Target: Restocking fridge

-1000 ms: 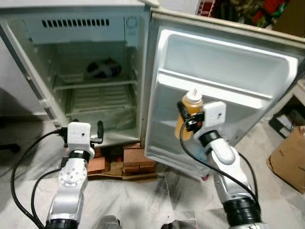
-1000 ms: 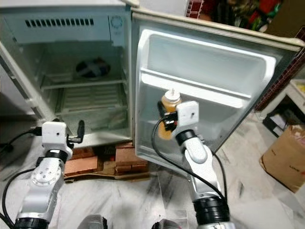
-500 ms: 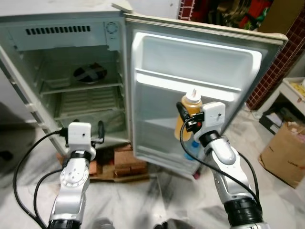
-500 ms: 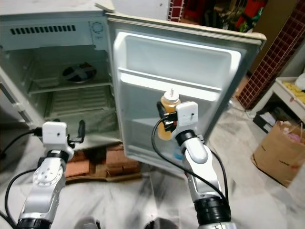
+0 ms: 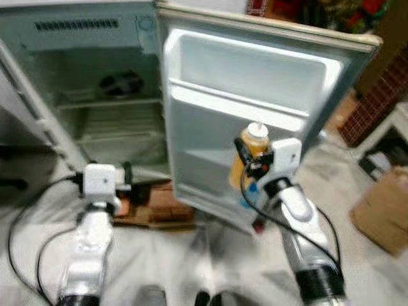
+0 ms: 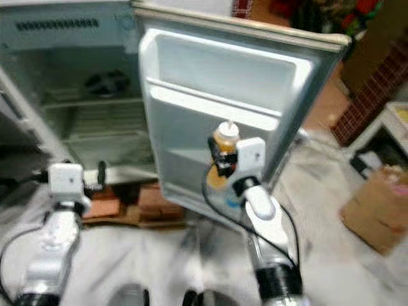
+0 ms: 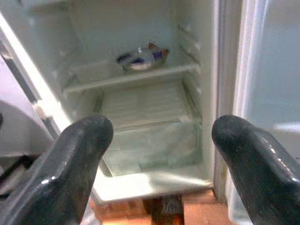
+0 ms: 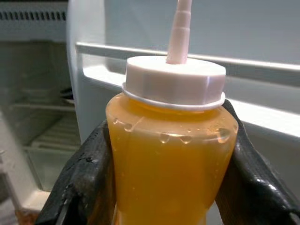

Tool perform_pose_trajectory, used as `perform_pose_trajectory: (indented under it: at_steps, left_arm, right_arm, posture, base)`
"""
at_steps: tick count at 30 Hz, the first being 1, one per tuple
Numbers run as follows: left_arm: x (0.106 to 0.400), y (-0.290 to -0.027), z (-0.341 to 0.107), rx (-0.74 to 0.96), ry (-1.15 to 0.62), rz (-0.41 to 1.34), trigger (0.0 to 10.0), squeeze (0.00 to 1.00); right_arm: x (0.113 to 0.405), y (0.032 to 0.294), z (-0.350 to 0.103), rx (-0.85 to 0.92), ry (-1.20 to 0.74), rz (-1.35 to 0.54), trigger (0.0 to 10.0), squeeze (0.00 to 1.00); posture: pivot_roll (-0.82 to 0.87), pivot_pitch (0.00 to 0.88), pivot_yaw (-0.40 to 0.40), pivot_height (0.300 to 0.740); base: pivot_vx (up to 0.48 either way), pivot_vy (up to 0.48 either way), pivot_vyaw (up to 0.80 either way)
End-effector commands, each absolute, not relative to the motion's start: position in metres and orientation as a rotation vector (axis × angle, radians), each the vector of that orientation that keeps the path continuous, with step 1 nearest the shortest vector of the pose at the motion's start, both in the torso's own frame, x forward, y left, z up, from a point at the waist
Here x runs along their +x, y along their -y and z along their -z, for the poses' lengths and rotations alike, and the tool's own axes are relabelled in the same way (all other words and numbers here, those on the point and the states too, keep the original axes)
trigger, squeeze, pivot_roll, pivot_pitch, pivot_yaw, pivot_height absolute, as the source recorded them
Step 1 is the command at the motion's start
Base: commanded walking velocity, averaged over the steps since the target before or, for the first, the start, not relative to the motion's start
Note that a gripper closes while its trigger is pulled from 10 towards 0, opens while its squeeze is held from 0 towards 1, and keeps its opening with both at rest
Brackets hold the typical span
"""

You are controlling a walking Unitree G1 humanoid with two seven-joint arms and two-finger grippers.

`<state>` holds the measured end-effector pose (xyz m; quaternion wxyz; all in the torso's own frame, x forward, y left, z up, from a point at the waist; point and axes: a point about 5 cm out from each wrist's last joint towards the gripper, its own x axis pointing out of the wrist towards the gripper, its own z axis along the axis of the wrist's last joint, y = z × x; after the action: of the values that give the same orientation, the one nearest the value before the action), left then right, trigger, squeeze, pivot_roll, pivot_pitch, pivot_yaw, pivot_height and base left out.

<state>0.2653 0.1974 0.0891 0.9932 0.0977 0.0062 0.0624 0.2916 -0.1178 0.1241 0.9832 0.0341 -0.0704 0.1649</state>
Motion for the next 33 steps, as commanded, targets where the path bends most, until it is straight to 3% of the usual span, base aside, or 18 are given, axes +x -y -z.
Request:
perform_pose_trajectory:
  at_steps: [1,9,33]
  left_arm:
    - [0.2616,-0.195,-0.0849,0.185,-0.031,-0.127,10.0,0.0]
    - [0.2532,-0.1934,-0.0802,0.181,-0.048,-0.123,10.0,0.0]
    - [0.2539,-0.1961,-0.0863,0.209,-0.021,-0.159,10.0,0.0]
  right_arm:
    - [0.2917,0.1227,-0.1276,0.062,0.162,-0.324,10.0,0.0]
    - [0.2872,0.1229,-0.1224,0.072,0.145,-0.328,10.0,0.0]
    - [0.2897,0.118,-0.1229,0.08,0.14,-0.345,10.0,0.0]
  posture:
    - [0.11,0.069,-0.072,0.74]
    - [0.11,0.071,-0.071,0.74]
    - [0.11,0.099,-0.071,0.598]
  base:
    - [0.0,0.0,0.0]
    - [0.0,0.0,0.0]
    - [0.0,0.0,0.0]
